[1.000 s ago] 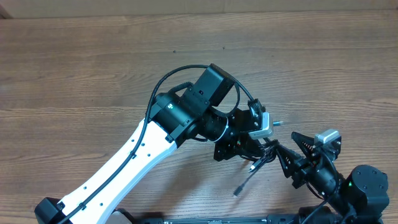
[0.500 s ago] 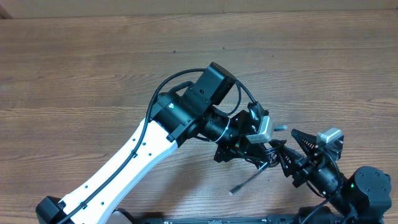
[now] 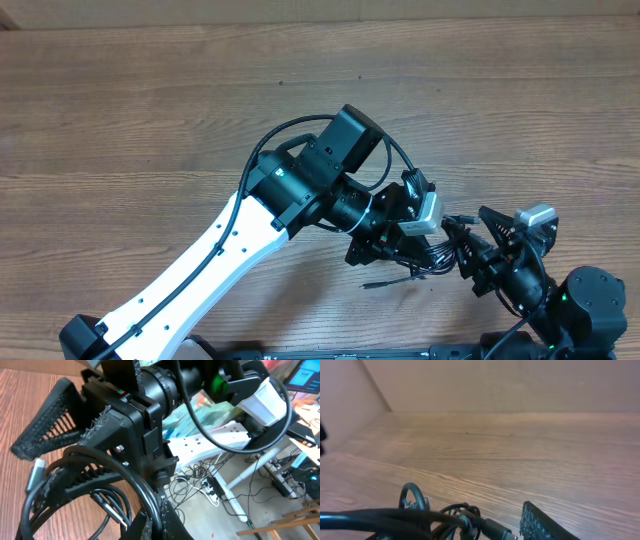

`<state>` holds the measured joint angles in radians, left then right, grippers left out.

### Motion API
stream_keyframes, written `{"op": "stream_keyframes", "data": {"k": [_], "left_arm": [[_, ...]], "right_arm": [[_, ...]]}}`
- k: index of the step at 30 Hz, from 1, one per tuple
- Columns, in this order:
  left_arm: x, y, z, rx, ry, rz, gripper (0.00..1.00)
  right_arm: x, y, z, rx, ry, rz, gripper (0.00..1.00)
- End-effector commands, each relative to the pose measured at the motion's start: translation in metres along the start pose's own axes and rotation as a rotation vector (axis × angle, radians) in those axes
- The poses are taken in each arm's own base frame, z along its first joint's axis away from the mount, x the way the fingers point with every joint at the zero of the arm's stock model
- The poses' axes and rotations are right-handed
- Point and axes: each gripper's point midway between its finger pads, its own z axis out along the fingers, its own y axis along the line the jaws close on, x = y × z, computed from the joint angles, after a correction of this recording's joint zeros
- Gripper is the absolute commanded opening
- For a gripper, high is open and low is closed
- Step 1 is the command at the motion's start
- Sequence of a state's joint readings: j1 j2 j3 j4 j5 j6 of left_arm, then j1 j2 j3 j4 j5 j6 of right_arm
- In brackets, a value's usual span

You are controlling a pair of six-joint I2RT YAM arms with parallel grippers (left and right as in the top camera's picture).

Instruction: Untangle cables

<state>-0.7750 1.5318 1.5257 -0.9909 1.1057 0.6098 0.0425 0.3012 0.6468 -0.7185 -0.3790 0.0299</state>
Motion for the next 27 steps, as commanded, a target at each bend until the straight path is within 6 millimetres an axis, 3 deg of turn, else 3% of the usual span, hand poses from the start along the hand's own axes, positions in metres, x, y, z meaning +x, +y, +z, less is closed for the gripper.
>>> {"op": "stream_keyframes", "data": {"k": [1,7,13,15,22,27], "left_arm": [[-0.013,-0.018,-0.002,0.061,-0.045,0.058,0.04],[-0.013,-0.018,-0.002,0.061,-0.045,0.058,0.04],[-0.012,-0.016,-0.001,0.047,-0.036,0.058,0.04],[-0.008,-0.01,-0.001,0.016,-0.014,0.058,0.04],[0.012,0.025,-0.005,-0.186,0.108,-0.033,0.04],[0.016,0.054,-0.014,-0.363,0.128,-0.173,0.04]], "right_arm": [[0.006,-0.043,-0.005,0.245,0.002,0.066,0.55],[0.01,-0.062,-0.011,0.365,0.002,0.125,0.49],[0.013,-0.066,-0.013,0.388,0.008,0.144,0.51],[0.013,-0.066,-0.013,0.388,0.003,0.169,0.57],[0.014,-0.053,-0.008,0.31,0.012,0.198,0.64],[0.015,-0.04,-0.004,0.232,0.025,0.21,0.66]]}}
